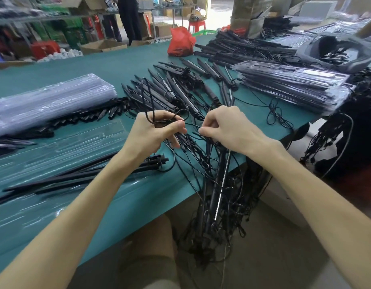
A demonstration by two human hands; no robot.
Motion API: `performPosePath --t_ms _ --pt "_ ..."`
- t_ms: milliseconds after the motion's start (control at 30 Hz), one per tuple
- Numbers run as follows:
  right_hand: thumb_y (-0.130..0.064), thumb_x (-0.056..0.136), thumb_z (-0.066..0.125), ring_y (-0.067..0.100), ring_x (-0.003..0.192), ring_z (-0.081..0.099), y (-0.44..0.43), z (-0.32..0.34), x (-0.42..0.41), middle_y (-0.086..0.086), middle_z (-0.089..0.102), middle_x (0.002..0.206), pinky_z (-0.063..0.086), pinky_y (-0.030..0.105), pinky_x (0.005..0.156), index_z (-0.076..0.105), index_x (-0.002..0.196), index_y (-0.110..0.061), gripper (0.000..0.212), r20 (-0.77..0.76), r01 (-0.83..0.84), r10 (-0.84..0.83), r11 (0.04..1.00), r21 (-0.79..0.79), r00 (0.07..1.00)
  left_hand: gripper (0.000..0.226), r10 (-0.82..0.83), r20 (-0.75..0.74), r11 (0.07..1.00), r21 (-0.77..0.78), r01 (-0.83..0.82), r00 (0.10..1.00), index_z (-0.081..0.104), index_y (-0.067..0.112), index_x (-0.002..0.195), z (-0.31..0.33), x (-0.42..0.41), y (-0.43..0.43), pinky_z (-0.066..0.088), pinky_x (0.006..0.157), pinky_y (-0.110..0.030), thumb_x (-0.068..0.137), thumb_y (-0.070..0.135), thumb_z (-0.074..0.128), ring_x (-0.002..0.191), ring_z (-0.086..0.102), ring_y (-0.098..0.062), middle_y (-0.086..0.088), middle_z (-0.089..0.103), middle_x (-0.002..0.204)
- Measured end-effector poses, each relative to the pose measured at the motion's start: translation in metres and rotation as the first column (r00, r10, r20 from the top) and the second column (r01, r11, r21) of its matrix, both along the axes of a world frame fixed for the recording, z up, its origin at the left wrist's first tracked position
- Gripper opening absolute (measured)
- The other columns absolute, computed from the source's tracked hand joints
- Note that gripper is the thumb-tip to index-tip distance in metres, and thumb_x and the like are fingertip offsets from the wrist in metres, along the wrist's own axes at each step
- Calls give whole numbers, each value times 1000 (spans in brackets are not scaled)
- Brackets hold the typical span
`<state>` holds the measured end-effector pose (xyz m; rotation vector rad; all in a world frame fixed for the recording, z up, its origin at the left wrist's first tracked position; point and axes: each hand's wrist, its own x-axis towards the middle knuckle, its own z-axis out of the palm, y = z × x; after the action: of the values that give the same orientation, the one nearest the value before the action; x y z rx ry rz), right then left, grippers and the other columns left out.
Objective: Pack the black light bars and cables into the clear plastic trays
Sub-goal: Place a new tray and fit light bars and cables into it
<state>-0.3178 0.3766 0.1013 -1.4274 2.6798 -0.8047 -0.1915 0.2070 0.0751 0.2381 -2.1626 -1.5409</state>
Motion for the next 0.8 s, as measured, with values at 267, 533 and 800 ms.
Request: performPosePath --t_ms 267,533,800 --pt "-23 107 45 21 58 69 29 -6 -9 6 67 77 60 41 59 55 101 -11 16 -22 127 -128 990 -54 992 19 -82 70 990 -111 89 994 67 15 114 -9 -9 3 50 42 -27 95 21 68 93 75 -17 -2 77 105" --pt "-20 104 51 15 68 63 28 -6 3 -10 56 77 56 43 74 59 99 -10 14 -94 49 -81 951 -304 992 24 -90 60 982 -161 99 994 70 14 119 -13 -9 5 52 52 -34 96 16 68 87 76 -17 -1 76 106" --pt "-16 106 41 18 52 71 36 -16 -7 11 66 79 56 33 48 51 95 -9 16 241 37 -44 999 34 970 16 -74 65 984 -158 84 995 73 8 110 -12 -5 3 54 50 -32 98 16 65 81 76 -20 -3 78 93"
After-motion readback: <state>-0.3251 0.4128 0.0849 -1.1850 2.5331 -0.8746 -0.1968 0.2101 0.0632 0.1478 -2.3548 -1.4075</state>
